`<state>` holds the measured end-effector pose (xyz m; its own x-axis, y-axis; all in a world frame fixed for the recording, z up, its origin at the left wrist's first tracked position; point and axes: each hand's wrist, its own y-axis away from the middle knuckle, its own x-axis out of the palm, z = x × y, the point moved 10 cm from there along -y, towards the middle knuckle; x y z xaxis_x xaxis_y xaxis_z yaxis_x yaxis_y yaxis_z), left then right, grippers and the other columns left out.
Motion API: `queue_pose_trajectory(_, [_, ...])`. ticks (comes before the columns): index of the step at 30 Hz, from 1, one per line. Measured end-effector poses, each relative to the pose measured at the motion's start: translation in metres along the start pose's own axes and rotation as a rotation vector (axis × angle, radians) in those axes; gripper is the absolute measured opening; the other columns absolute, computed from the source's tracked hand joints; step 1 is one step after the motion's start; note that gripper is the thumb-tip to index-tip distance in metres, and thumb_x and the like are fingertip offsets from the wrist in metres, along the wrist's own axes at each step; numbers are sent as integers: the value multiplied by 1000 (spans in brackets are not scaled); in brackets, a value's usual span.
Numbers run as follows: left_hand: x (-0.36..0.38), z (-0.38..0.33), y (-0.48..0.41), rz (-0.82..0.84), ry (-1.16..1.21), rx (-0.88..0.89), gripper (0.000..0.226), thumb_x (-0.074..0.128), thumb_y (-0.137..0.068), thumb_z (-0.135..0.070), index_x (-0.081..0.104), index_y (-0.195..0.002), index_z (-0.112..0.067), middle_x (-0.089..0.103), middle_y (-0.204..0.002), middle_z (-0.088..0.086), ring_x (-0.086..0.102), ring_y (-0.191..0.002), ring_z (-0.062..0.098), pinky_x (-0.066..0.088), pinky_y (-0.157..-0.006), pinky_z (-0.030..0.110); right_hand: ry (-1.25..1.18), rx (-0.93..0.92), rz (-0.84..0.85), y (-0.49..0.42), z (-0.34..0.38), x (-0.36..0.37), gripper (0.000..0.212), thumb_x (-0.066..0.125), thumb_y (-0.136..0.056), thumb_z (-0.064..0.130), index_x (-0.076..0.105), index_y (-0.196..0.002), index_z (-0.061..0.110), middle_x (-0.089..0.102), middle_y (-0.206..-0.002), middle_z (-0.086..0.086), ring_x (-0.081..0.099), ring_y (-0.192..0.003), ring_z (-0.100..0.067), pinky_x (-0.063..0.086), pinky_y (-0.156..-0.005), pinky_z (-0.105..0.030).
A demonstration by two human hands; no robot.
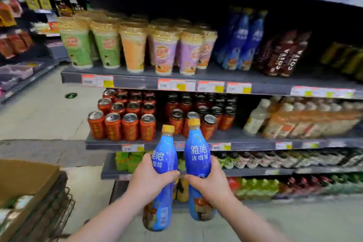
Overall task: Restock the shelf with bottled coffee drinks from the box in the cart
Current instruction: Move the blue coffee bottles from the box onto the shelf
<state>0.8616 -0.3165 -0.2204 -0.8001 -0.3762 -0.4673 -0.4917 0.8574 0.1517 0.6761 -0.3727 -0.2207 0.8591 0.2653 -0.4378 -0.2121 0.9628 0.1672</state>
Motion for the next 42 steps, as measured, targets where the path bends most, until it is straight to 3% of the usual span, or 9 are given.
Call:
queue_pose_trajectory(3, [40,-41,11,61,-35,67,52,84,-62,-34,47,-96,-21,55,-85,-13,56,-81,14,40,-62,25,-19,-9,-59,5,-10,-54,51,82,-64,23,44,-97,29,62,-91,9,58,-77,0,44,-63,-15])
queue_pose_trajectory(10, [87,-125,15,139,-78,212,63,83,-55,-44,47,-103,-27,61,-100,-7,60,-95,18,48,-82,31,-121,-56,-146,1,-7,-130,49,81,-63,21,46,-95,29,62,-88,11,59,-77,0,47,-67,-17])
queue_pose_trajectory(15, [103,-181,-4,161,-60,290,66,74,-39,-56,49,-93,-30,61,-95,-11,60,-87,9,49,-72,29,-93,-106,-229,-22,14,-181,51,81,-66,26,47,-105,26,62,-91,13,58,-80,1,42,-63,-15])
queue_pose_trajectory(20, [115,-229,-43,125,-24,368,55,84,-61,-40,52,-103,-24,60,-98,-7,58,-89,14,42,-71,29,-92,-176,-286,-56,41,-227,49,80,-69,20,44,-100,31,58,-91,15,55,-77,7,42,-57,-7])
queue_pose_trajectory(24, [118,-265,-79,128,51,412,50,84,-64,-35,51,-100,-24,56,-90,-15,52,-79,-3,39,-62,16,-78,-201,-309,-98,66,-254,48,80,-70,20,46,-104,25,59,-94,11,56,-79,3,43,-59,-9])
queue_pose_trajectory(28, [109,-288,-118,104,87,421,61,85,-48,-50,51,-95,-29,61,-97,-11,59,-87,8,46,-72,29,-81,-266,-332,-148,101,-268,50,80,-70,18,45,-104,26,57,-90,15,54,-77,6,44,-56,-6])
queue_pose_trajectory(33, [101,-307,-156,58,156,430,52,85,-64,-31,54,-105,-22,62,-93,-12,56,-78,-2,40,-59,17,-93,-316,-361,-203,127,-276,56,83,-66,23,48,-109,21,63,-103,3,61,-89,-10,50,-74,-24])
queue_pose_trajectory(38, [94,-328,-175,-1,168,460,47,83,-67,-28,55,-105,-21,59,-89,-16,54,-78,-5,39,-59,15,-125,-343,-383,-255,144,-288,68,87,-58,31,49,-113,19,65,-107,1,63,-95,-16,53,-86,-36])
queue_pose_trajectory(42, [86,-338,-186,-62,170,479,47,83,-64,-31,55,-101,-25,62,-93,-13,57,-82,0,41,-62,20,-165,-378,-341,-286,156,-293,61,83,-68,20,48,-116,14,63,-106,-2,60,-87,-14,47,-67,-18])
